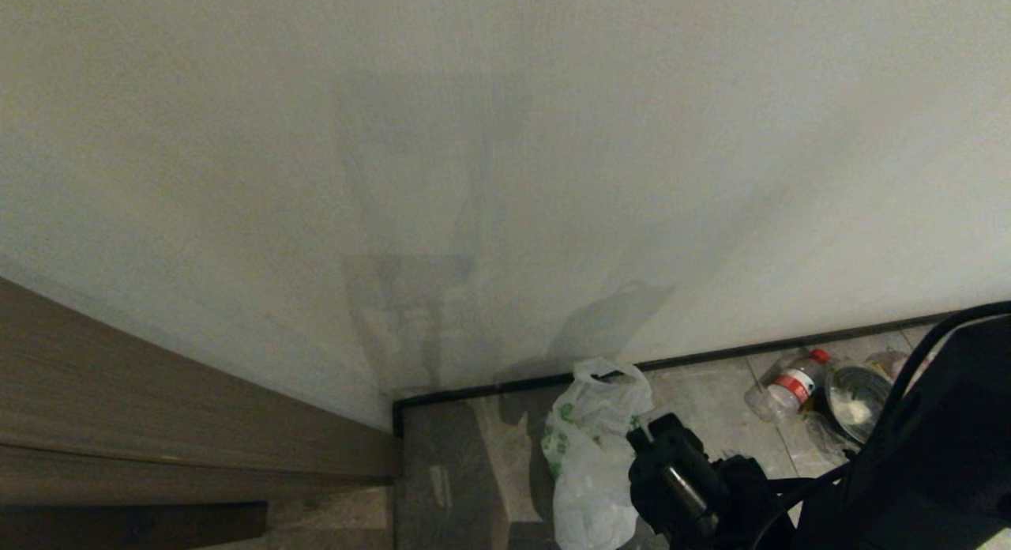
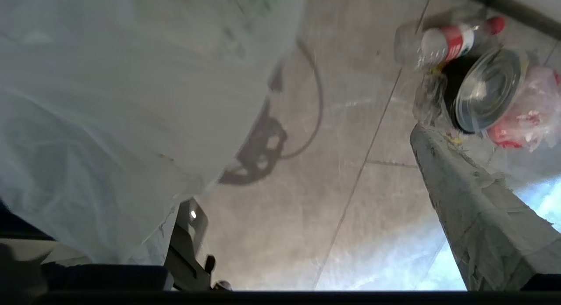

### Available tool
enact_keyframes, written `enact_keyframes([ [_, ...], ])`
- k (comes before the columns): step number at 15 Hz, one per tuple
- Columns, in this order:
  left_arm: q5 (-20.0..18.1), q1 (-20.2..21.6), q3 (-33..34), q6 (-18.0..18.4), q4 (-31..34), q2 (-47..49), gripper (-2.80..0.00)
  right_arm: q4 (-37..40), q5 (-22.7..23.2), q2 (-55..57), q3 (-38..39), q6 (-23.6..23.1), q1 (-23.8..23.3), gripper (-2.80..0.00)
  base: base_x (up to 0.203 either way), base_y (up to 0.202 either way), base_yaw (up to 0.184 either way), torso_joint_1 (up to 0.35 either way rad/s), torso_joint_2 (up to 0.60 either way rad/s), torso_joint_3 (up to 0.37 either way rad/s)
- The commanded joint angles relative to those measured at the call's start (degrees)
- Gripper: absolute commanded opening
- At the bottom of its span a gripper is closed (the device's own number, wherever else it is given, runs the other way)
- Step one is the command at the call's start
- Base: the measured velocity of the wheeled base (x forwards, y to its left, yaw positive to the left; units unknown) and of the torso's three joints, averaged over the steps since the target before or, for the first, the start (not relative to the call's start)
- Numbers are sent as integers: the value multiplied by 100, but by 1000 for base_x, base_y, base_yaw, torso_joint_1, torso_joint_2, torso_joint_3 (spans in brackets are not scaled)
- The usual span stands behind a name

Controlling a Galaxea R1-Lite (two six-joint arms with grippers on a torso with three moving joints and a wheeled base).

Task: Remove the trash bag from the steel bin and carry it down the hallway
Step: Put the trash bag at the door

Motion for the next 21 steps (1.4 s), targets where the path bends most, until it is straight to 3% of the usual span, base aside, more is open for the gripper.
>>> enact_keyframes([
  [1,0,0,0,-2,-2,0,-280,-46,-16,557,-37,7,3,0,0,0,0,0,0,0],
  [5,0,0,0,-2,-2,0,-280,-95,74,1601,-420,-47,-5,0,0,0,0,0,0,0],
  [13,0,0,0,-2,-2,5,-280,-76,78,1949,-225,-181,3,0,0,0,0,0,0,0],
  [21,0,0,0,-2,-2,0,-280,-7,62,583,779,-57,34,0,0,0,0,0,0,0],
])
